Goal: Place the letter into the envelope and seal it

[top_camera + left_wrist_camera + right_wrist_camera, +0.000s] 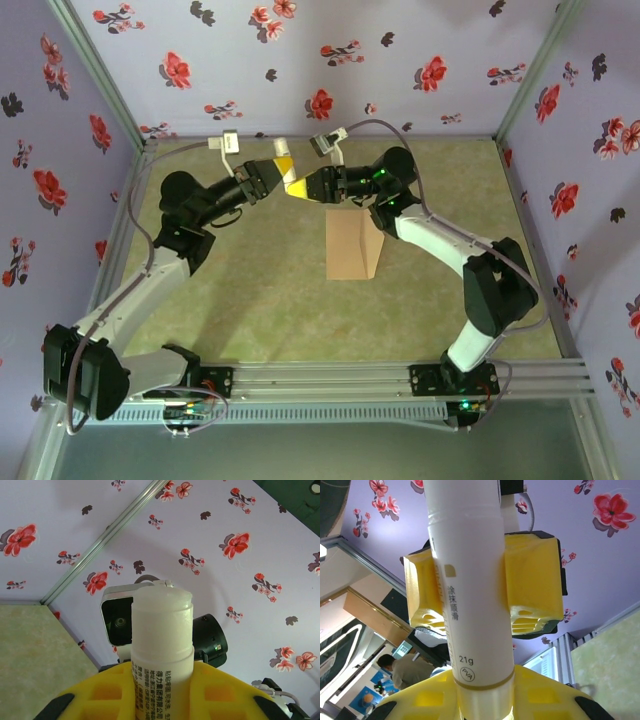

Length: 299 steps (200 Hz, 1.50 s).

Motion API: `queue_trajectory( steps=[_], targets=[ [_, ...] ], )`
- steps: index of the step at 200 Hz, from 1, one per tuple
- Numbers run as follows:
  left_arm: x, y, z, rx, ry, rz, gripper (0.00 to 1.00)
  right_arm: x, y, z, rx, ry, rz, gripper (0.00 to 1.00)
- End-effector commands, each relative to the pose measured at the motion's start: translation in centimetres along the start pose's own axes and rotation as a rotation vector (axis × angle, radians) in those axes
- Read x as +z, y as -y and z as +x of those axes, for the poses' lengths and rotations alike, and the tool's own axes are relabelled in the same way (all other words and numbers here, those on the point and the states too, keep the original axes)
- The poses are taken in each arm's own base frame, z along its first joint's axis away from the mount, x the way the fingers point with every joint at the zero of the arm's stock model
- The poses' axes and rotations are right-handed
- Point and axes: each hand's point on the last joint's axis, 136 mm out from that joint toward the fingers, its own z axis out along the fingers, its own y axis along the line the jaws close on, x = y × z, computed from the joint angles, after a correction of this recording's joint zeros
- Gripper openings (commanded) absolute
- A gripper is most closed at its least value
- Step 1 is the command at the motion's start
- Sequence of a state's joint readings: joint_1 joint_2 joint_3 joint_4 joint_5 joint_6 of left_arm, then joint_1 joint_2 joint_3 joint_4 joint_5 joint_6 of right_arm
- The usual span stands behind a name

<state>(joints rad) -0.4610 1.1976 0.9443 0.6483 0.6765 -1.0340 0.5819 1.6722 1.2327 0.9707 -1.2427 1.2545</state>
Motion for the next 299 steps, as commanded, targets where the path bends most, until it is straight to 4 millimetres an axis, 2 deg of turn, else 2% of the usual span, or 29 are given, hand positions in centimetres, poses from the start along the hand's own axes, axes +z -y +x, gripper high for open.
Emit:
queue_trajectory(
  steps=[1, 28, 47, 77, 106, 126, 151, 166, 180, 215, 244, 265, 299],
  targets=[
    [0.4, 1.6, 7.1, -0.073, -0.307, 0.124, 0.00, -0.6, 0.5, -3.4, -0.030, 0.173, 0.111, 0.25],
    [0.5, 0.7, 6.5, -0.069, -0.283, 0.092, 0.00, -1.1, 1.5, -2.4, -0.036, 0.146, 0.219, 0.30],
    [0.5, 0.2, 6.1, -0.057, -0.276, 0.073, 0.00, -1.7, 2.5, -1.0, -0.034, 0.109, 0.312, 0.36],
    [0.7, -0.9, 5.0, -0.037, -0.246, 0.027, 0.00, -2.5, 2.7, 0.8, -0.024, 0.070, 0.362, 0.48],
    [0.6, -4.2, 2.4, -0.052, -0.120, -0.099, 0.00, -3.6, 2.5, 2.7, -0.006, 0.058, 0.384, 0.53],
    [0.4, -6.5, 0.9, -0.071, -0.026, -0.174, 0.00, -4.6, 2.2, 3.0, -0.001, 0.089, 0.409, 0.56],
    [0.0, -9.1, -0.6, -0.096, 0.098, -0.269, 0.00, -5.7, 2.3, 2.4, -0.003, 0.161, 0.456, 0.64],
    [-0.4, -10.4, -1.2, -0.114, 0.164, -0.324, 0.00, -6.3, 3.2, 1.8, 0.007, 0.218, 0.504, 0.74],
    [-1.1, -11.8, -1.5, -0.141, 0.222, -0.380, 0.00, -6.9, 4.1, 0.9, 0.015, 0.291, 0.540, 0.78],
    [-1.8, -13.1, -1.5, -0.201, 0.322, -0.399, 0.00, -7.9, 6.1, -2.0, 0.059, 0.506, 0.539, 0.82],
    [-1.9, -13.4, -1.8, -0.251, 0.383, -0.360, 0.00, -6.8, 6.7, -3.7, 0.036, 0.618, 0.487, 0.82],
    [-1.5, -13.3, -1.9, -0.269, 0.399, -0.333, 0.00, -5.6, 8.6, -3.6, 0.062, 0.635, 0.501, 0.82],
    [-1.4, -13.3, -1.9, -0.273, 0.410, -0.330, 0.00, -4.1, 9.7, -3.6, 0.094, 0.643, 0.455, 0.81]
  ],
)
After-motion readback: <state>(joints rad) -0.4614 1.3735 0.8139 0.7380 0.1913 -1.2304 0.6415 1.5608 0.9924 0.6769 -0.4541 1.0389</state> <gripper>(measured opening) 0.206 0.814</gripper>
